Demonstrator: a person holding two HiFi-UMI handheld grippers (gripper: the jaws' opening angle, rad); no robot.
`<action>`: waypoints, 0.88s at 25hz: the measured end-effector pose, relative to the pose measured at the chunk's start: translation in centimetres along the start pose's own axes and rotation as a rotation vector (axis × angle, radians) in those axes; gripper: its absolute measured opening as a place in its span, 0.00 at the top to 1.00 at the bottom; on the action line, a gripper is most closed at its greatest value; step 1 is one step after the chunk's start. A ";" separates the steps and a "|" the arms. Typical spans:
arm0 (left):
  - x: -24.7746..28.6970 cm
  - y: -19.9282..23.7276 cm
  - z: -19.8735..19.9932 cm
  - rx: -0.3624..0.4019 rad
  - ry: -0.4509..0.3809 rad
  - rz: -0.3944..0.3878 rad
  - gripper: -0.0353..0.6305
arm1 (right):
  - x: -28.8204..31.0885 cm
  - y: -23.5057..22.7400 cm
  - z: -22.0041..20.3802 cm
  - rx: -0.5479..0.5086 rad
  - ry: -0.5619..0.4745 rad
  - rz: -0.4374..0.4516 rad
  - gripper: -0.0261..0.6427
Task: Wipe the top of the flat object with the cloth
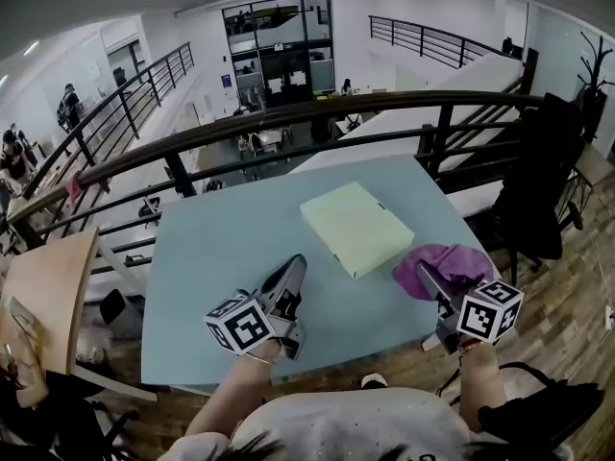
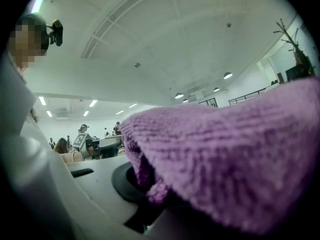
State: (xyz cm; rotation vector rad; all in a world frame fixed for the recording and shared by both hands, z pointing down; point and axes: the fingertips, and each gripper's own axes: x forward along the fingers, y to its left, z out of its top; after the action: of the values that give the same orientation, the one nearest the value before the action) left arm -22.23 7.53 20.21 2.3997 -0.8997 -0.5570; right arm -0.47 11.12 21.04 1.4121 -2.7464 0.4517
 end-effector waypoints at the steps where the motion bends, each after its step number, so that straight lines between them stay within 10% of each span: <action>1: -0.9 -0.3 -0.2 0.000 0.004 -0.005 0.95 | -0.4 0.6 -0.8 0.001 0.012 -0.011 0.92; 22: -6.1 -0.6 -2.8 -0.049 0.054 0.000 0.95 | -3.1 4.3 -6.7 -0.017 0.140 -0.093 0.92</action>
State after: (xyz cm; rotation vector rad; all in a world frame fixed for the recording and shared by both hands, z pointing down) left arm -24.66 13.04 23.21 2.3589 -0.8533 -0.5054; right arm -2.85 17.73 25.95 1.4384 -2.5574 0.5017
